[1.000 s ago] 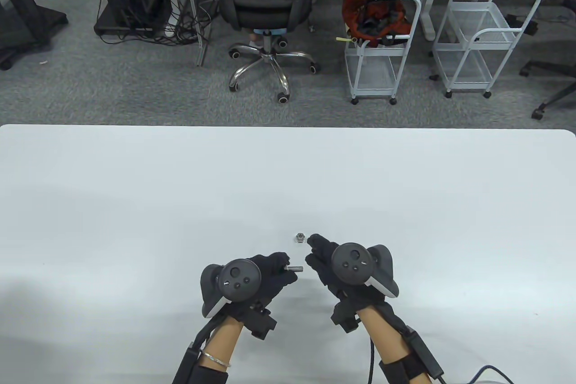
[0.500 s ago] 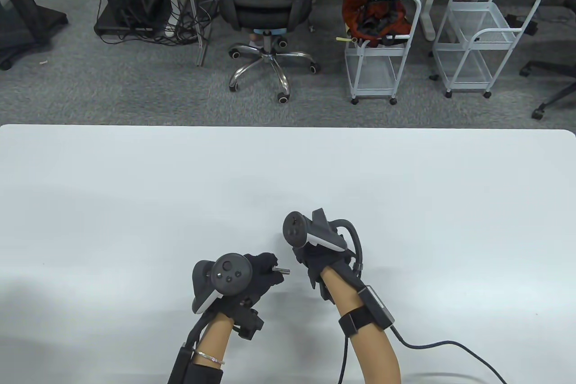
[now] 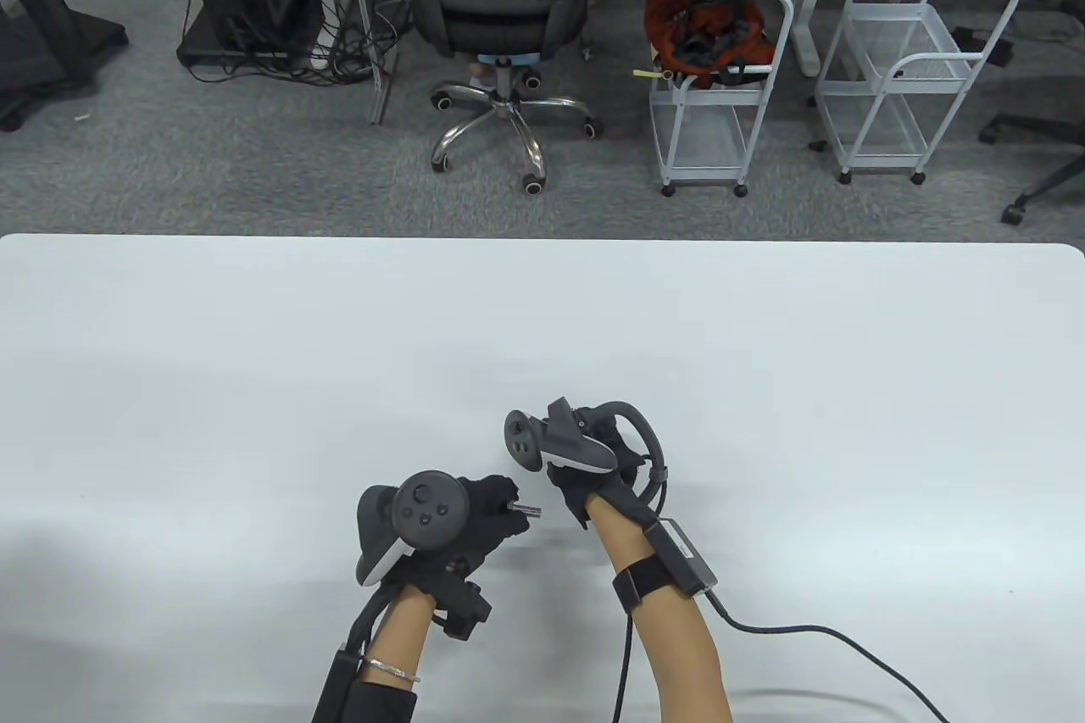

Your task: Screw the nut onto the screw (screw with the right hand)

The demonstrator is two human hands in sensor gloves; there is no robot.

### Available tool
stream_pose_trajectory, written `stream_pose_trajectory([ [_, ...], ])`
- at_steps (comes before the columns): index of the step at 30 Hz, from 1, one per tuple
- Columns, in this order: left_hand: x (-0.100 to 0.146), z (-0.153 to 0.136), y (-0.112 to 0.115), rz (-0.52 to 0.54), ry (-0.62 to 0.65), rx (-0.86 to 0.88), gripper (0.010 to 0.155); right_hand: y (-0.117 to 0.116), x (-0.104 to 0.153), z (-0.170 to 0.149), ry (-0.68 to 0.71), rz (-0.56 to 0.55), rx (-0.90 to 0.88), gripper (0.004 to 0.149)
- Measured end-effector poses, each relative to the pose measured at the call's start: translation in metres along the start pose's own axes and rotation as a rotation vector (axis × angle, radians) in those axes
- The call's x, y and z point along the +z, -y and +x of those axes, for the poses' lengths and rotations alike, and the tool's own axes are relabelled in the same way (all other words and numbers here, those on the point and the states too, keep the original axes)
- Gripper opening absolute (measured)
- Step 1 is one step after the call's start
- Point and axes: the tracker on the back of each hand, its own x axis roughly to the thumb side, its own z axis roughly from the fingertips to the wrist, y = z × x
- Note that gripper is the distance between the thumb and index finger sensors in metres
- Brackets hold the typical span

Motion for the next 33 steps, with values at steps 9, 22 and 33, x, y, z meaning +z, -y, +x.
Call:
stream_pose_trajectory([
  [9, 0.001, 0.004, -0.001, 0.021, 0.01, 0.0, 0.049, 0.005, 0.001, 0.0, 0.035, 0.004, -0.001, 0.043],
  [22, 0.004, 0.019, 0.003, 0.127, 0.014, 0.051, 0.049, 0.036, 0.077, -0.051, 0.106, -0.271, -0.597, 0.044],
  [33, 0.007, 0.034, 0.01, 0.172, 0.017, 0.094, 0.049, 0.023, 0.126, -0.071, 0.105, -0.312, -1.013, 0.043],
])
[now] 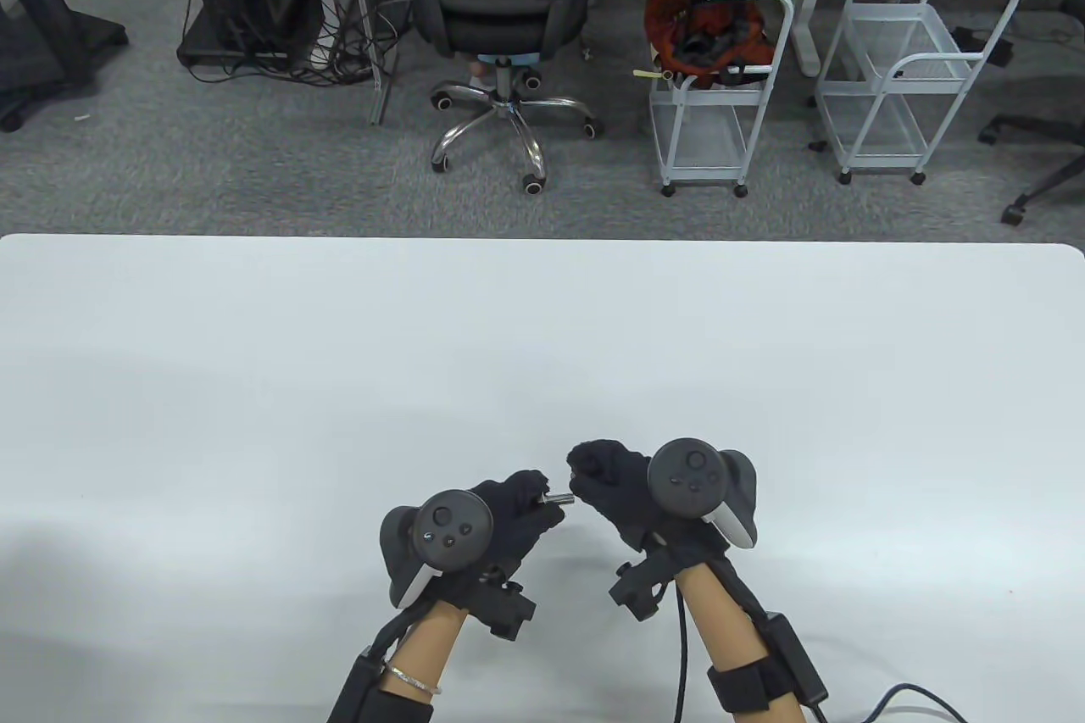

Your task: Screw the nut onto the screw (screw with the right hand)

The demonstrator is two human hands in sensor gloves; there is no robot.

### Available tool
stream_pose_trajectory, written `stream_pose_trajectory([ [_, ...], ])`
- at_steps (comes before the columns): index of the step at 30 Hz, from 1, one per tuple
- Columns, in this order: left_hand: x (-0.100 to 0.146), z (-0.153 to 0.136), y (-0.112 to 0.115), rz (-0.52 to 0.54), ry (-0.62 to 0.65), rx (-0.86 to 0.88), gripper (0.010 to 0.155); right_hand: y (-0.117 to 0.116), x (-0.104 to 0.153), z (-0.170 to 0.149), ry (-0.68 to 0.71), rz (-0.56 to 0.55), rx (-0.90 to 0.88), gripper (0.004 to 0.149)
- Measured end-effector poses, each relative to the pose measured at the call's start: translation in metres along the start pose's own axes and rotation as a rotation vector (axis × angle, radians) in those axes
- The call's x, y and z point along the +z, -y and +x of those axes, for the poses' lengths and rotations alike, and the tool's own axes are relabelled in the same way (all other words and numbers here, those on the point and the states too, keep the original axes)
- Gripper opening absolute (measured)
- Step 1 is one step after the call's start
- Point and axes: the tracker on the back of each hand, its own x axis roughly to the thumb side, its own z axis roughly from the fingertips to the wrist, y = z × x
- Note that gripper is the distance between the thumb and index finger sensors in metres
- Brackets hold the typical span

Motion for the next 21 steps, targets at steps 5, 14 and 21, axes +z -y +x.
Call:
stream_pose_trajectory([
  [5, 0.001, 0.002, 0.001, 0.011, -0.006, -0.008, 0.049, 0.0, 0.01, -0.004, -0.011, -0.006, -0.094, 0.043],
  [14, 0.001, 0.005, 0.004, -0.004, 0.0, 0.023, 0.048, -0.002, 0.019, -0.008, -0.047, -0.051, -0.17, 0.043],
  [21, 0.001, 0.011, 0.007, -0.013, 0.04, 0.02, 0.048, -0.001, 0.024, -0.014, -0.061, -0.041, -0.193, 0.044],
])
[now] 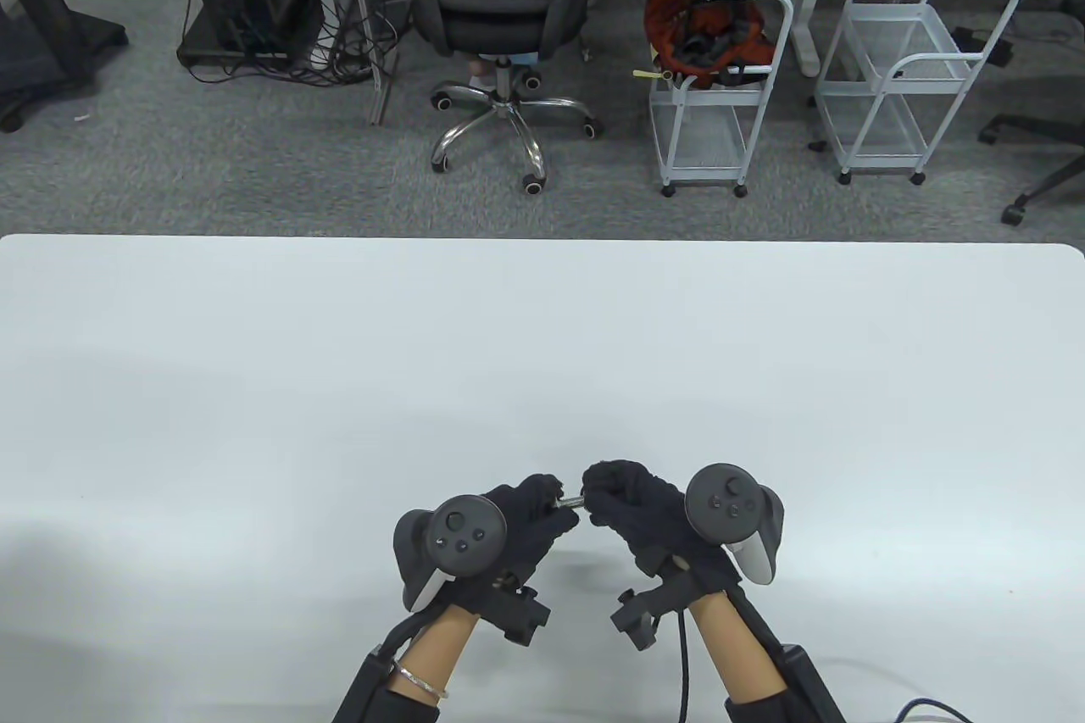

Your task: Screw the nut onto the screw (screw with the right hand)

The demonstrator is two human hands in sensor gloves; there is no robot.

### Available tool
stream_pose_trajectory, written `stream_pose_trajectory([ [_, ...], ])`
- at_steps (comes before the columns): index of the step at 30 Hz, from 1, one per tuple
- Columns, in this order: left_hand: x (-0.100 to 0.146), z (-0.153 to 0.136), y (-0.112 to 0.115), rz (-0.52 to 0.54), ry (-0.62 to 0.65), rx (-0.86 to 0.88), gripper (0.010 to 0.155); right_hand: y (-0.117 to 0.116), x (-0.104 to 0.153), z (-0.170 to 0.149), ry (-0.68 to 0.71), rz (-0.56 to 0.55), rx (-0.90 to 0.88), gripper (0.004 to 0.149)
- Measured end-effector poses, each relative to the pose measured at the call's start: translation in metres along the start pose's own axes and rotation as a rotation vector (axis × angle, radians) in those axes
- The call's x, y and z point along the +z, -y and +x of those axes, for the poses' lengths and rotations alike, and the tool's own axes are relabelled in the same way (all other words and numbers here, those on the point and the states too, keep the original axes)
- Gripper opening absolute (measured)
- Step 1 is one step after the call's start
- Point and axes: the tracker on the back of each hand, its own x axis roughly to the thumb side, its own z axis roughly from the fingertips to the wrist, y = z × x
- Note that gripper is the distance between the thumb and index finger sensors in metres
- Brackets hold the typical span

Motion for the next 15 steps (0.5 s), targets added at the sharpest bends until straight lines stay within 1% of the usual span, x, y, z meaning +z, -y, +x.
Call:
stream_pose_trajectory([
  [2, 0.0, 0.001, 0.001, -0.001, 0.007, -0.005, 0.048, 0.0, 0.001, -0.003, -0.008, 0.015, -0.025, 0.047],
  [5, 0.001, 0.003, 0.001, 0.002, 0.022, -0.014, 0.048, -0.001, 0.001, -0.006, -0.028, 0.071, -0.078, 0.051],
  [8, 0.001, 0.004, 0.001, 0.005, 0.035, -0.01, 0.048, -0.004, 0.0, -0.009, -0.038, 0.111, -0.149, 0.048],
  [15, 0.0, 0.003, 0.0, 0.007, 0.061, -0.002, 0.048, -0.007, -0.001, -0.016, -0.078, 0.115, -0.271, 0.044],
])
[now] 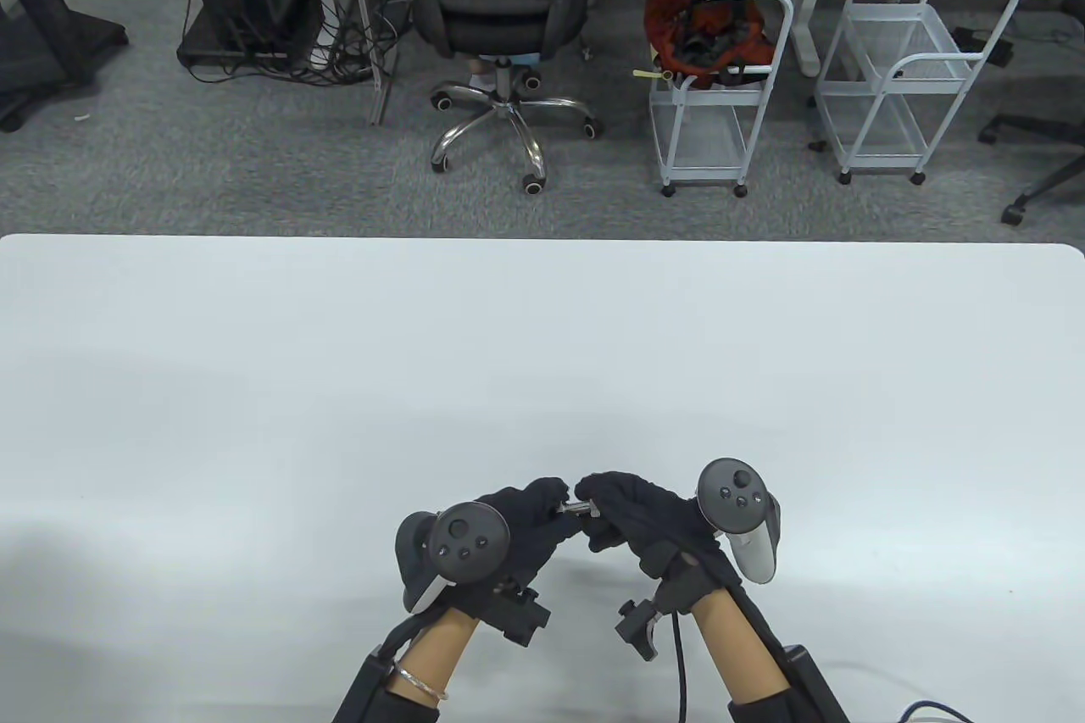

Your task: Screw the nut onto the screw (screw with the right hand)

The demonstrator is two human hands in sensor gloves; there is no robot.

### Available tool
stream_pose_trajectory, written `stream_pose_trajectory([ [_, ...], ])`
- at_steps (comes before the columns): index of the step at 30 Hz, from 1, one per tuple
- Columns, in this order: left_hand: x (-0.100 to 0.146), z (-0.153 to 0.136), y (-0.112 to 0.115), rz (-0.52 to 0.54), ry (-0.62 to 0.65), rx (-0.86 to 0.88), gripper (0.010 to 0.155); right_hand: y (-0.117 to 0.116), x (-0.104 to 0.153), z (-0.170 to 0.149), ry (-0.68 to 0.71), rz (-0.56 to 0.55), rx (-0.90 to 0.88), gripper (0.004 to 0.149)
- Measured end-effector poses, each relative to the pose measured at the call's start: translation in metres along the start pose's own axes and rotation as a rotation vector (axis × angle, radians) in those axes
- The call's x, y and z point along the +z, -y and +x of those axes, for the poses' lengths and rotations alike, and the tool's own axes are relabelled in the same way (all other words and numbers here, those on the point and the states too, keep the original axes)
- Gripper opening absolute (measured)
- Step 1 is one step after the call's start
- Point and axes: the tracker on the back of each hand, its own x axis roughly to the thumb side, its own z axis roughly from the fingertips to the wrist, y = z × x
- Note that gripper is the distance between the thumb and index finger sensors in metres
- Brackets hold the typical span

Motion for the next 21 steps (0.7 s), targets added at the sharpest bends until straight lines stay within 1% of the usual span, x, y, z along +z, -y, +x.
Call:
stream_pose_trajectory([
  [2, 0.0, 0.0, 0.0, 0.001, -0.005, 0.003, 0.048, 0.001, -0.001, -0.001, -0.006, 0.037, -0.023, 0.046],
  [4, 0.0, 0.0, -0.001, 0.005, 0.002, -0.011, 0.048, 0.001, -0.002, -0.001, 0.002, 0.092, -0.049, 0.051],
  [6, 0.0, 0.0, -0.001, 0.0, 0.008, -0.007, 0.048, 0.002, -0.002, -0.001, 0.001, 0.122, -0.043, 0.051],
  [10, 0.0, 0.004, 0.0, 0.002, 0.027, -0.027, 0.048, 0.002, -0.002, 0.004, 0.016, 0.085, 0.042, 0.049],
  [13, 0.0, 0.006, 0.0, 0.0, 0.043, -0.029, 0.048, 0.004, 0.0, 0.008, 0.026, 0.033, 0.182, 0.052],
  [15, 0.001, 0.007, 0.001, -0.001, 0.041, -0.026, 0.048, 0.004, 0.002, 0.009, 0.038, -0.007, 0.231, 0.054],
  [18, 0.001, 0.008, 0.002, -0.004, 0.05, -0.045, 0.048, 0.004, 0.004, 0.01, 0.054, -0.047, 0.21, 0.055],
  [21, 0.002, 0.009, 0.003, -0.006, 0.052, -0.042, 0.048, 0.003, 0.004, 0.008, 0.064, -0.071, 0.132, 0.052],
])
